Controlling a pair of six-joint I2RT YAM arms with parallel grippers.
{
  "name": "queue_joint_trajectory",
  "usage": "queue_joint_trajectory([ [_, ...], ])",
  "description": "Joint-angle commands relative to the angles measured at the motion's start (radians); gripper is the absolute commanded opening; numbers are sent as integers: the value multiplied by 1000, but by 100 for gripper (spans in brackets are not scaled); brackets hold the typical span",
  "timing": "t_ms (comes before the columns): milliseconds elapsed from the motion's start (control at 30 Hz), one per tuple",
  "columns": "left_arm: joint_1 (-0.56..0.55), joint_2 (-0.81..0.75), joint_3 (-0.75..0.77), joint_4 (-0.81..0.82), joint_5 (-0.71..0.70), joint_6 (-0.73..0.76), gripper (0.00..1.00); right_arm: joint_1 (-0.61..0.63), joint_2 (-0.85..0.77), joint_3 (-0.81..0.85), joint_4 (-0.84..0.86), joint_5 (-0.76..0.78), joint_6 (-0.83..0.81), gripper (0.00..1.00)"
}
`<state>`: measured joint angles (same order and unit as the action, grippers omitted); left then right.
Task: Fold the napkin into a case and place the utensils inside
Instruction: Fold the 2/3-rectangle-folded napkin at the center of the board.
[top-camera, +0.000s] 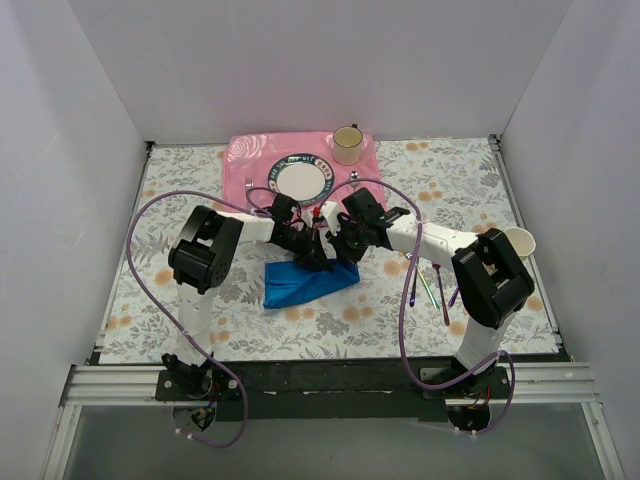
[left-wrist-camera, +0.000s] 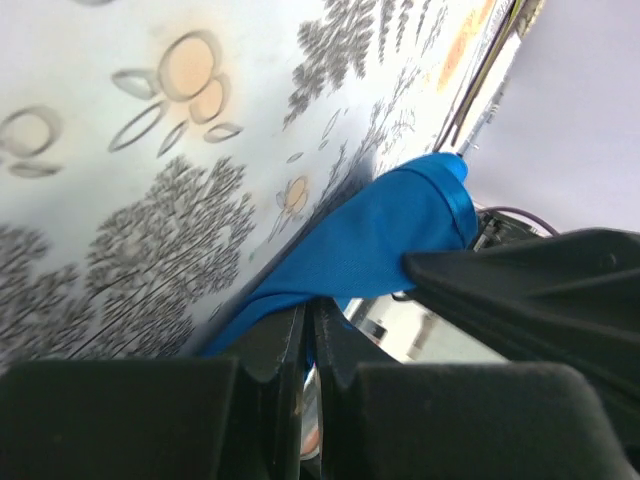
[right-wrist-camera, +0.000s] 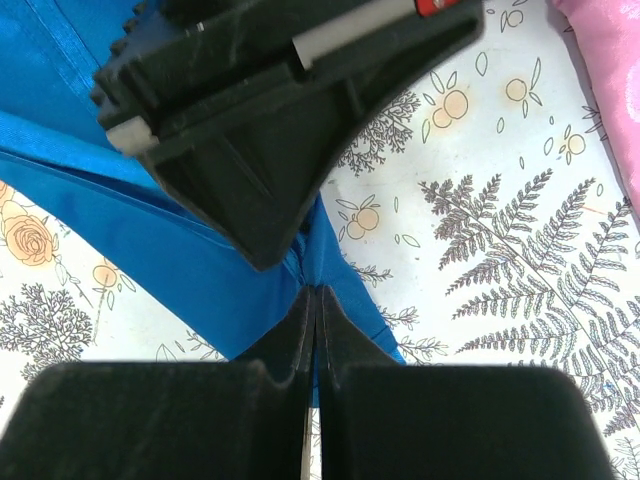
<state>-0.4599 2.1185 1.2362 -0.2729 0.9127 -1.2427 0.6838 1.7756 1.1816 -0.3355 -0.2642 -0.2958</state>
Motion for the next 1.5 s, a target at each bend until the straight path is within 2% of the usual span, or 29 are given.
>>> queue_joint_trajectory([
  [0, 23, 0, -21, -20, -38, 3, 0, -10, -22, 19, 19, 5, -5, 1],
  [433, 30, 24, -1, -48, -55, -6, 0, -27, -42, 4, 38, -95, 6, 1],
  [533, 30, 21, -4, -49, -52, -9, 0, -26, -25, 12, 32, -66, 12, 1],
  [767, 30, 21, -12, -40, -44, -12, 0, -26, -36, 29, 38, 52, 20, 34],
  [800, 30, 23, -11, -40, -44, -12, 0, -26, -44, 21, 47, 62, 20, 42],
  [833, 29, 23, -11, -40, -43, -12, 0, -26, -63, 16, 49, 71, 18, 43],
  [867, 30, 24, -12, -37, -43, -12, 0, -23, -73, 12, 52, 71, 12, 43],
  [1033, 30, 21, -14, -35, -43, -12, 0, 6, -119, -31, 79, 100, -22, 22],
  [1133, 29, 21, -14, -35, -41, -14, 0, 26, -99, -19, 61, 118, -26, 15],
  [1467, 29, 17, -14, -35, -40, -15, 0, 65, -33, -46, 78, 209, -80, 14],
])
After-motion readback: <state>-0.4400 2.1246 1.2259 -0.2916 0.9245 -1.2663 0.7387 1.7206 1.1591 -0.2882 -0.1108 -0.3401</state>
